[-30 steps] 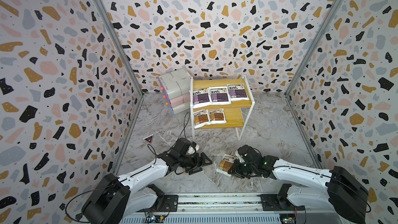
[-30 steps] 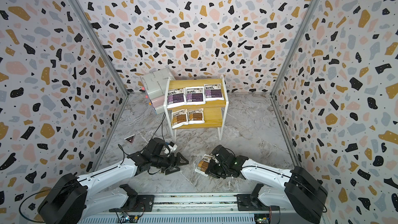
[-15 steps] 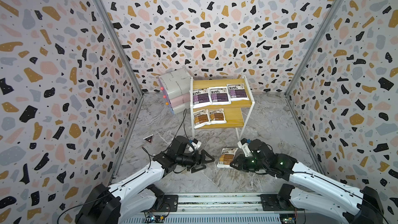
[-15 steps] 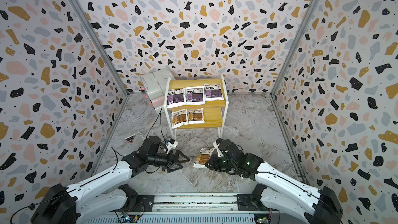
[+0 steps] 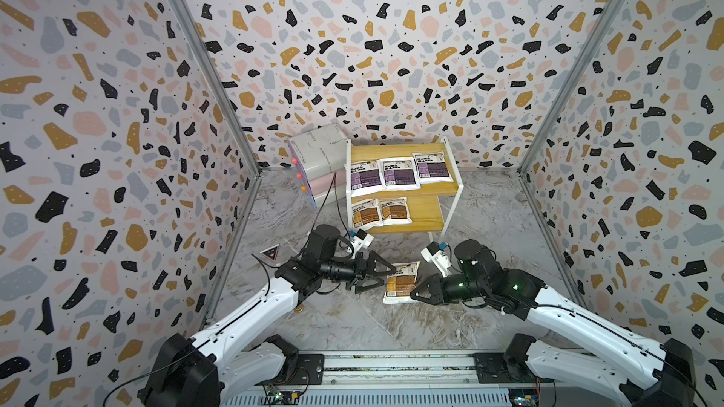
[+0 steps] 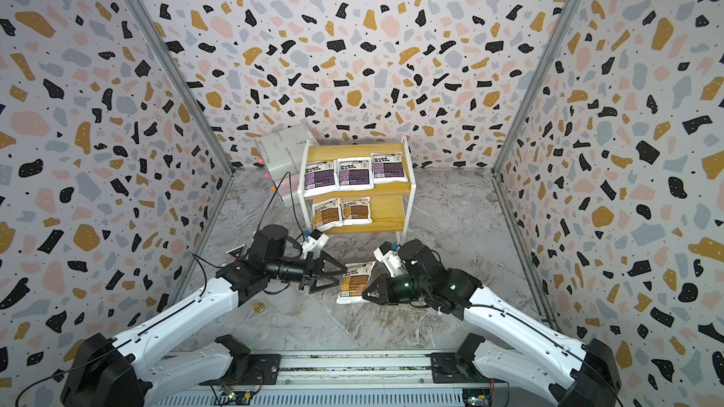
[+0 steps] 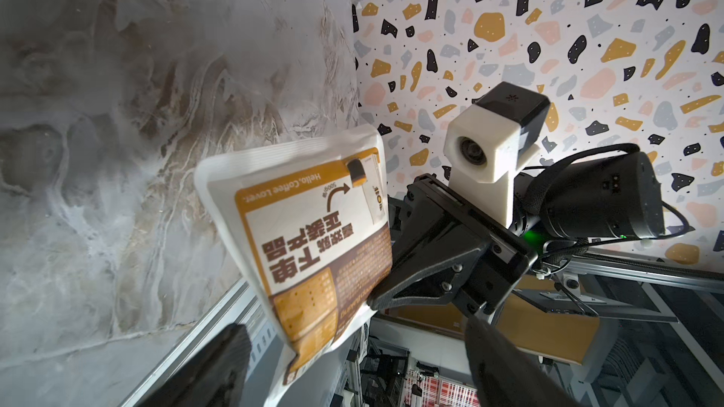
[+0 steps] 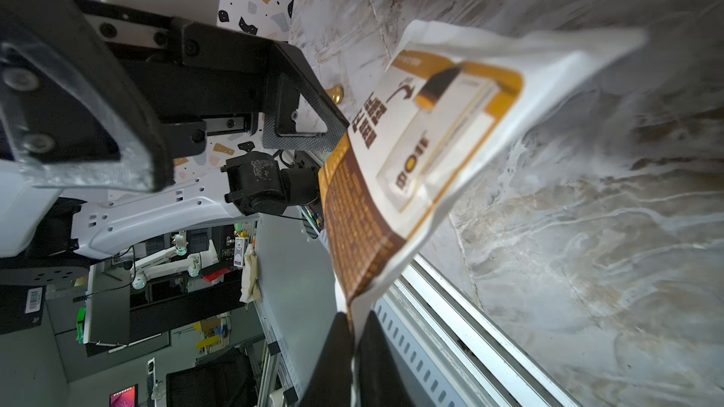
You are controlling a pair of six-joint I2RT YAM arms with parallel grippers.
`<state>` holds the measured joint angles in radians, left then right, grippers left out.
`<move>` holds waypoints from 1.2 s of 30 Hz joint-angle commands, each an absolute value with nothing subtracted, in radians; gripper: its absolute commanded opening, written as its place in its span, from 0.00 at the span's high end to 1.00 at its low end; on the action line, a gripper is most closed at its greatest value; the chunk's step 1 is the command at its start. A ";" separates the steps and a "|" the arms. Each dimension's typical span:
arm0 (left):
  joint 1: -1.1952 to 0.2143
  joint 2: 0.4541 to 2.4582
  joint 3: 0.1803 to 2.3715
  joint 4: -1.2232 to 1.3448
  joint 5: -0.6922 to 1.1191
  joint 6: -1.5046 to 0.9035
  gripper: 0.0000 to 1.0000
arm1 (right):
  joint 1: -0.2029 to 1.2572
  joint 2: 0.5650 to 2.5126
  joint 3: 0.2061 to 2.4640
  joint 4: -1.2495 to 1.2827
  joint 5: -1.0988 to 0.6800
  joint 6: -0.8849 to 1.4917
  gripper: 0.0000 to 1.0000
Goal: Place the bagged coffee beans on the shelf by color
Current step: Pick up the bagged coffee beans at the center of the board.
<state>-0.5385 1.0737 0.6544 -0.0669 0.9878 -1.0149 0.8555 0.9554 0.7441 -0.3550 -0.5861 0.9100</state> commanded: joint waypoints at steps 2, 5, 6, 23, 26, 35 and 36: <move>-0.536 1.054 0.661 -0.085 1.019 -0.980 0.10 | 0.853 0.954 0.798 -0.302 -0.639 0.891 0.90; -0.537 1.049 0.664 -0.092 1.017 -0.981 0.10 | 0.853 0.951 0.801 -0.291 -0.646 0.896 0.90; -0.537 1.048 0.664 -0.090 1.017 -0.985 0.11 | 0.853 0.948 0.801 -0.290 -0.644 0.897 0.90; -0.545 1.052 0.638 0.124 0.989 -1.171 0.19 | 0.855 0.881 0.758 -0.193 -0.697 0.951 0.90; -0.549 1.061 0.641 0.159 0.992 -1.195 0.23 | 0.856 0.882 0.754 -0.201 -0.699 0.950 0.91; -0.549 1.085 0.650 0.186 1.002 -1.206 0.44 | 0.856 0.891 0.761 -0.230 -0.684 0.937 0.88; -0.548 1.085 0.650 0.184 1.002 -1.205 0.46 | 0.856 0.893 0.760 -0.231 -0.682 0.937 0.87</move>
